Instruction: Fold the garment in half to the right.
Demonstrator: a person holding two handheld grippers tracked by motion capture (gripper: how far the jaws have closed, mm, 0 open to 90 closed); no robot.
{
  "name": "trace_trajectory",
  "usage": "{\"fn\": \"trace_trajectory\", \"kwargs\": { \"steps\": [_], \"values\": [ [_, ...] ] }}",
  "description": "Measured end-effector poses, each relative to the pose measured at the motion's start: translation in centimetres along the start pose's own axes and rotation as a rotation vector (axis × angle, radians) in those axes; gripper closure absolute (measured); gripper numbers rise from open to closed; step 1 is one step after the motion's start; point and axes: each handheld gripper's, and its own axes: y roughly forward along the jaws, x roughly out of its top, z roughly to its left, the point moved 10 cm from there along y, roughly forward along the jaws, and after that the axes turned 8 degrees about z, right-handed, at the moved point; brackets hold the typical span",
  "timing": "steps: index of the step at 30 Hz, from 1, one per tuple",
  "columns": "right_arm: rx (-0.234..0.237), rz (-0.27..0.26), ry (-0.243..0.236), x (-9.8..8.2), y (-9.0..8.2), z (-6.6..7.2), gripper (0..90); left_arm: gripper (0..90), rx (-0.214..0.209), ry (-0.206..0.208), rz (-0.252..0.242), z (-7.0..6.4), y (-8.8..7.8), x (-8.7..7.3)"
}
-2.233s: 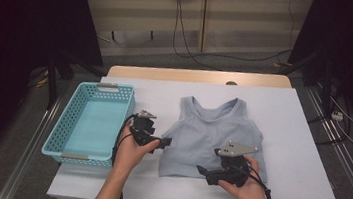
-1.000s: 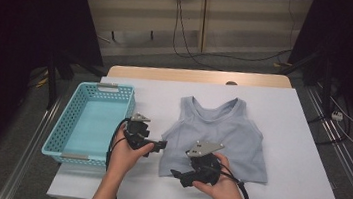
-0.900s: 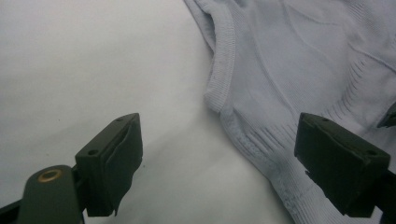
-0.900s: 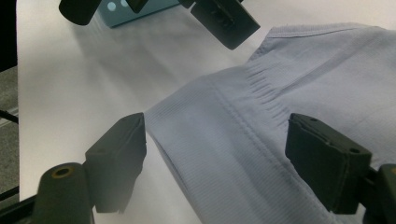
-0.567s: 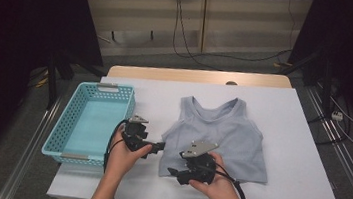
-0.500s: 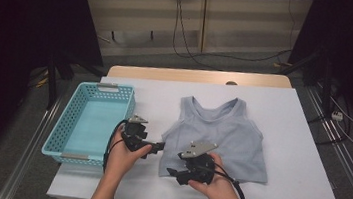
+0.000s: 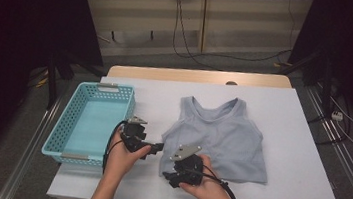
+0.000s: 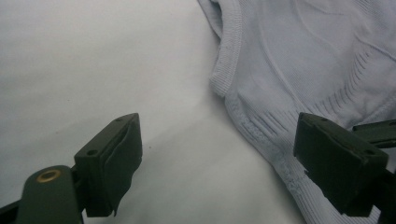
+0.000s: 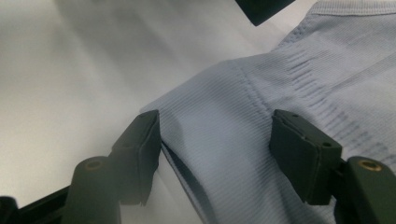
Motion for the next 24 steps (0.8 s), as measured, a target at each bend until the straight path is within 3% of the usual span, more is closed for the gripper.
{"fn": "trace_trajectory", "kwargs": {
  "steps": [3,5,9,13,16,21,24],
  "values": [
    [0.004,-0.012,-0.006,-0.1,0.0,-0.1,36.8,16.0,0.002,0.006,0.0,0.0,-0.1,0.1],
    [-0.003,-0.029,-0.003,-0.2,-0.2,-0.5,46.2,16.1,0.002,0.002,-0.004,0.0,-0.2,0.2],
    [-0.008,-0.042,0.007,-0.2,-0.3,-0.9,52.7,16.1,0.004,0.001,-0.017,0.0,-0.3,0.4],
    [-0.021,-0.057,0.037,-0.3,-0.5,-1.6,68.9,16.0,0.0,0.0,-0.011,0.1,-0.3,0.3],
    [-0.029,-0.063,0.03,-0.4,-0.6,-1.8,77.8,16.0,0.004,0.001,-0.021,0.2,-0.4,0.5],
    [0.028,-0.086,0.1,-0.5,-0.9,-2.0,84.3,15.9,-0.008,0.006,-0.023,0.1,-0.6,0.8],
    [0.049,-0.094,0.11,-0.5,-1.3,-1.9,84.9,15.9,-0.008,0.006,-0.034,0.1,-0.6,1.1]
  ]
}}
